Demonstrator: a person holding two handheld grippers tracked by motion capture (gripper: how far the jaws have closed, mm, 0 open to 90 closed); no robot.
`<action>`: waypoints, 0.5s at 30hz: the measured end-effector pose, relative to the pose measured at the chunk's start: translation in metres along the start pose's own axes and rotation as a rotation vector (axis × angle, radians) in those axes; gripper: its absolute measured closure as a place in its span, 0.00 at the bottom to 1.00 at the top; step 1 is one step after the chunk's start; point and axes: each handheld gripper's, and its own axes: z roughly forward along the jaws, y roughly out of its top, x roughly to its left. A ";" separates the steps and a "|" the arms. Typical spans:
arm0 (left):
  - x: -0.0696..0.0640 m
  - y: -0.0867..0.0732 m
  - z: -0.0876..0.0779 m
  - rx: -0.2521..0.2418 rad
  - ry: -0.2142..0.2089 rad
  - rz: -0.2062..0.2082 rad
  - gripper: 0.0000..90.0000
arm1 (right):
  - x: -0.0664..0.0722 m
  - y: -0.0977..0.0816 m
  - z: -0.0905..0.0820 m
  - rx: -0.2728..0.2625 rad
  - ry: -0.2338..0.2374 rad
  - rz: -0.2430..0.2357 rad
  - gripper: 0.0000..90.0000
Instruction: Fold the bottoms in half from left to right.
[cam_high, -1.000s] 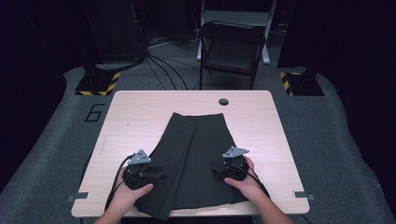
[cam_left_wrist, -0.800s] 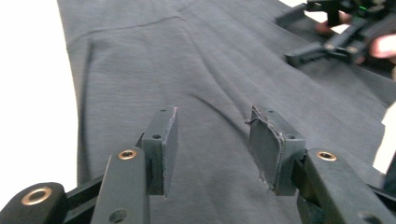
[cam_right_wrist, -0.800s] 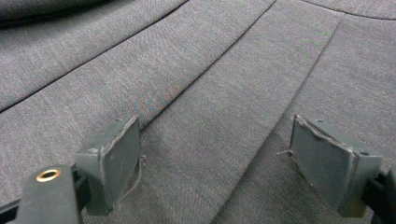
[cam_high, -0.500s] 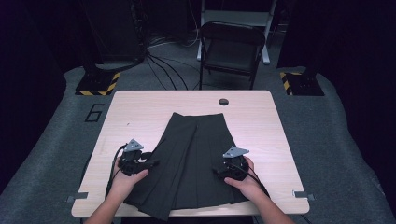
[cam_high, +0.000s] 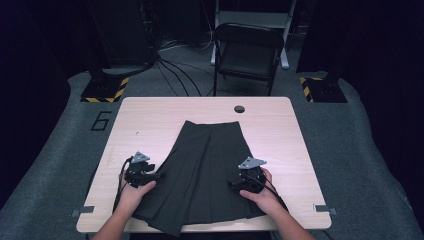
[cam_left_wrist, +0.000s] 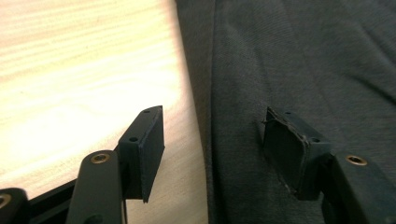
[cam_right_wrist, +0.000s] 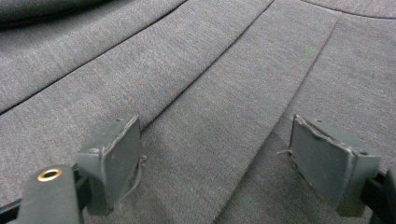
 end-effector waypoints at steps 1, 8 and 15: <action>0.000 -0.001 0.002 0.000 0.005 0.002 0.42 | 0.000 0.000 0.000 0.000 0.001 -0.004 0.20; -0.006 -0.003 0.004 -0.001 0.000 0.030 0.44 | 0.010 0.011 -0.004 0.024 -0.017 0.004 0.34; -0.006 -0.004 0.002 -0.009 0.002 0.050 0.45 | 0.026 0.035 -0.007 0.017 0.063 -0.028 0.48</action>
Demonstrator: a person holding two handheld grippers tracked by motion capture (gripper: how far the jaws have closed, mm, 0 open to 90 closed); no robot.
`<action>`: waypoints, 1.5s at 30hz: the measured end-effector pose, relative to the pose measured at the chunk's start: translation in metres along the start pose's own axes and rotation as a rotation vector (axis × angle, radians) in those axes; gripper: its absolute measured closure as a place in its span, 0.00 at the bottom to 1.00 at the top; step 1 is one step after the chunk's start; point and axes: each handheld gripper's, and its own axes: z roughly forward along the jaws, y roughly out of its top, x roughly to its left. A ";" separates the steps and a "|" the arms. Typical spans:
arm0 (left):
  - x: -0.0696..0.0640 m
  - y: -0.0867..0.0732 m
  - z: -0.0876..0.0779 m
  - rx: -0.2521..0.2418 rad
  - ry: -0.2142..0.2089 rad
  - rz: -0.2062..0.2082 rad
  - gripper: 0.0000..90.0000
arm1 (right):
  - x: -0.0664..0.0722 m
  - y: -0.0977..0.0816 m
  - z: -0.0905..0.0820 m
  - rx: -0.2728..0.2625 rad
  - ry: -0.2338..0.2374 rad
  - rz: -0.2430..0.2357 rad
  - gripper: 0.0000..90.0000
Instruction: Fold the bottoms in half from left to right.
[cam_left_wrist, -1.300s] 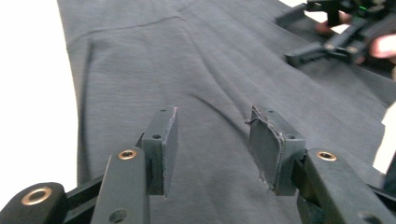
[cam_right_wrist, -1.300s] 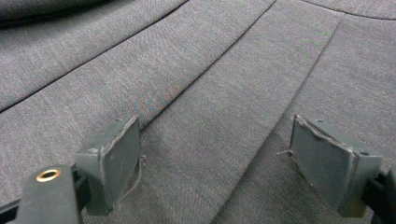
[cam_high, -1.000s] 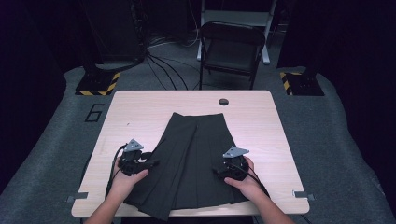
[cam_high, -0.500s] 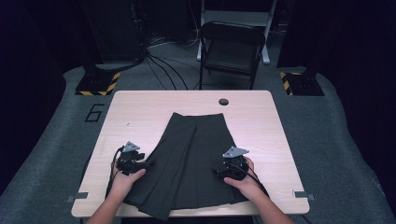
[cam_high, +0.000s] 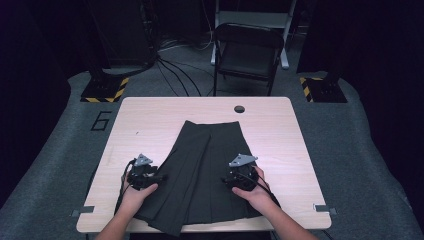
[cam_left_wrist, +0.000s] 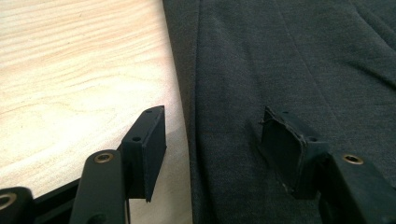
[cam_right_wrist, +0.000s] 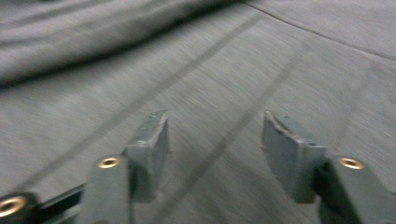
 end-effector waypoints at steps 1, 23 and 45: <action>-0.001 0.000 0.000 -0.005 0.002 -0.002 0.45 | 0.002 0.004 0.001 -0.006 0.007 0.009 0.49; 0.000 -0.001 -0.007 0.010 -0.007 0.023 0.47 | 0.042 0.062 0.058 -0.040 0.061 0.083 0.45; -0.003 -0.001 -0.004 0.017 -0.028 0.019 0.70 | 0.056 0.055 0.080 0.016 0.040 0.071 0.64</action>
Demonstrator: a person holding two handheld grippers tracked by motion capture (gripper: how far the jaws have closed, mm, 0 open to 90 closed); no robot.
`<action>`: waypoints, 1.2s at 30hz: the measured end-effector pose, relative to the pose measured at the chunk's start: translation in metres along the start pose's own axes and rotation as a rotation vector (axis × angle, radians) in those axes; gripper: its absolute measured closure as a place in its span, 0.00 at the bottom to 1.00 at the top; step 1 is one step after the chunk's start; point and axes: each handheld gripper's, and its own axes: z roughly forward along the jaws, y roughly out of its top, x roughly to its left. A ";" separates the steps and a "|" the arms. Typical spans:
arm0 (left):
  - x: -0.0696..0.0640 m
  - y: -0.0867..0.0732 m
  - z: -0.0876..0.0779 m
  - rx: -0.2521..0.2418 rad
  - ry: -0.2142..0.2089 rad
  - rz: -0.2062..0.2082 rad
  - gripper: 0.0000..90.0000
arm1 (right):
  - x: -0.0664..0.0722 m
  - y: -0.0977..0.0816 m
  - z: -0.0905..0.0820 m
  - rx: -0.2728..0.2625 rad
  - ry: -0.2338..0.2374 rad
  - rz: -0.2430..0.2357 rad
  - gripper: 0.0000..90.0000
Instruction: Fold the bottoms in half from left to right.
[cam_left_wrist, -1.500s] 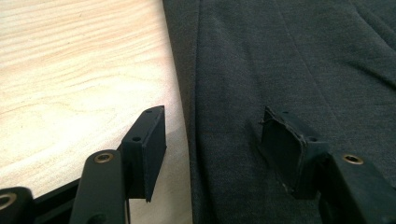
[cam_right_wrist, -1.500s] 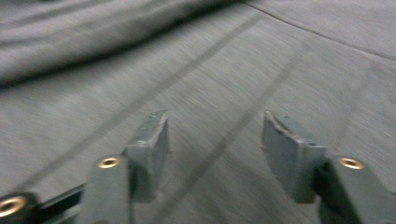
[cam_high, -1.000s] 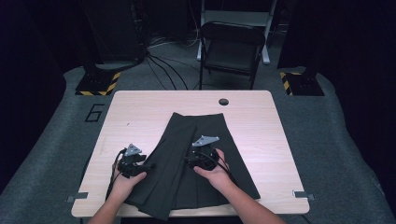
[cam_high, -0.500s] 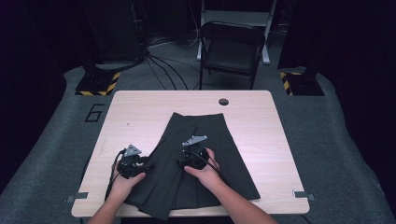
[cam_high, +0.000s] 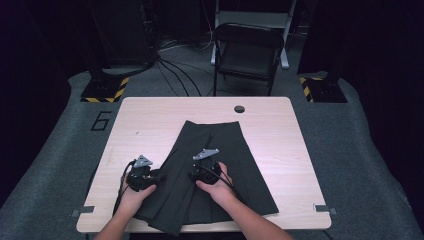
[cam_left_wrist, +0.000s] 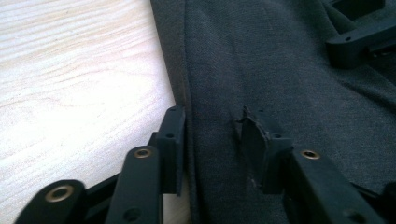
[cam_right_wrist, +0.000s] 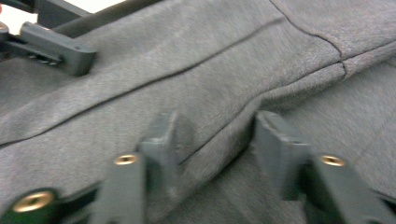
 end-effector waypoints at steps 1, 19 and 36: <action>-0.001 0.000 0.000 -0.002 0.004 -0.004 0.71 | 0.002 0.001 -0.001 -0.006 -0.006 -0.009 0.69; -0.010 0.016 -0.015 -0.034 -0.005 0.027 0.94 | 0.001 0.029 -0.030 -0.099 0.015 -0.060 0.98; -0.040 0.057 -0.026 -0.047 -0.084 0.123 0.94 | -0.021 0.070 -0.093 -0.167 -0.020 -0.091 0.98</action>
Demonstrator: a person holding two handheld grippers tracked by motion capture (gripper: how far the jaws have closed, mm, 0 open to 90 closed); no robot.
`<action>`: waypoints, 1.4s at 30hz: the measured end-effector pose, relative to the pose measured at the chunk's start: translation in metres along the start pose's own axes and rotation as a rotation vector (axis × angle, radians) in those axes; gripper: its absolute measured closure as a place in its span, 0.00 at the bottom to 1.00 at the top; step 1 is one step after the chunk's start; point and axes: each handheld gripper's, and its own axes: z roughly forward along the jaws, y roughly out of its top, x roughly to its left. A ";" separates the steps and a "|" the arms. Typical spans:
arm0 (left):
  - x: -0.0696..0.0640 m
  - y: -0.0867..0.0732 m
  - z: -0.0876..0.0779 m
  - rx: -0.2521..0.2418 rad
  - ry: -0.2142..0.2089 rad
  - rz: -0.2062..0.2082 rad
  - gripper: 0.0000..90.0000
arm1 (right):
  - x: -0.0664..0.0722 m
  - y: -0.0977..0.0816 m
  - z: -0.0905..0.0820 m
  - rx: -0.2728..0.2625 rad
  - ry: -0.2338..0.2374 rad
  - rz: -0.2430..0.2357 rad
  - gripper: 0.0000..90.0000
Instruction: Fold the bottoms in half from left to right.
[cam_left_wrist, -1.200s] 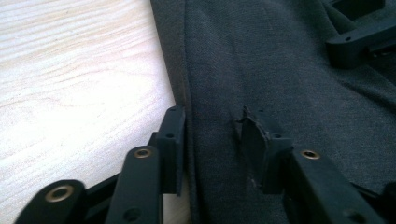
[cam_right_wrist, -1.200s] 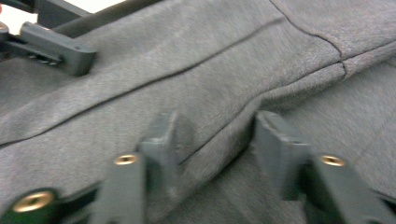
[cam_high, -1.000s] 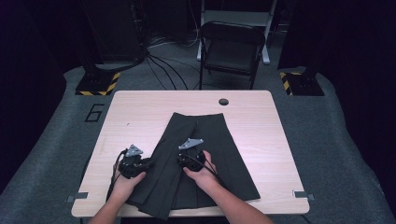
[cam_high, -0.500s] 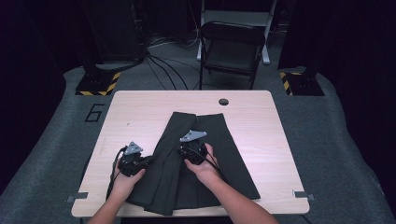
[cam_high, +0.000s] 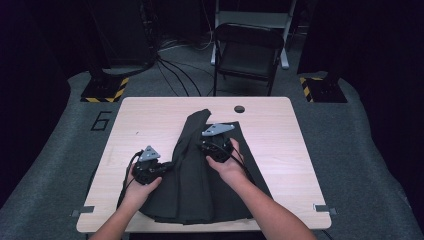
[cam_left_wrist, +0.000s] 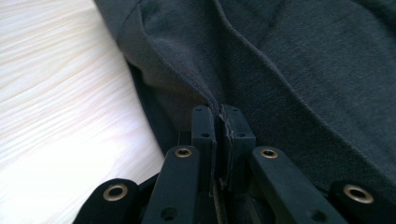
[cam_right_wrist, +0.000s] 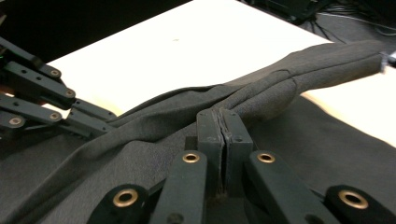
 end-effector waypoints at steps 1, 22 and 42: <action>-0.003 0.003 0.002 -0.004 -0.011 -0.009 0.94 | -0.003 0.000 -0.002 -0.001 -0.009 0.003 0.98; -0.058 0.039 0.064 -0.034 -0.131 -0.038 0.95 | -0.071 -0.028 -0.051 0.074 -0.126 0.082 0.98; -0.048 0.018 0.052 -0.018 -0.102 -0.041 0.61 | -0.119 -0.113 -0.015 0.254 -0.212 0.212 0.98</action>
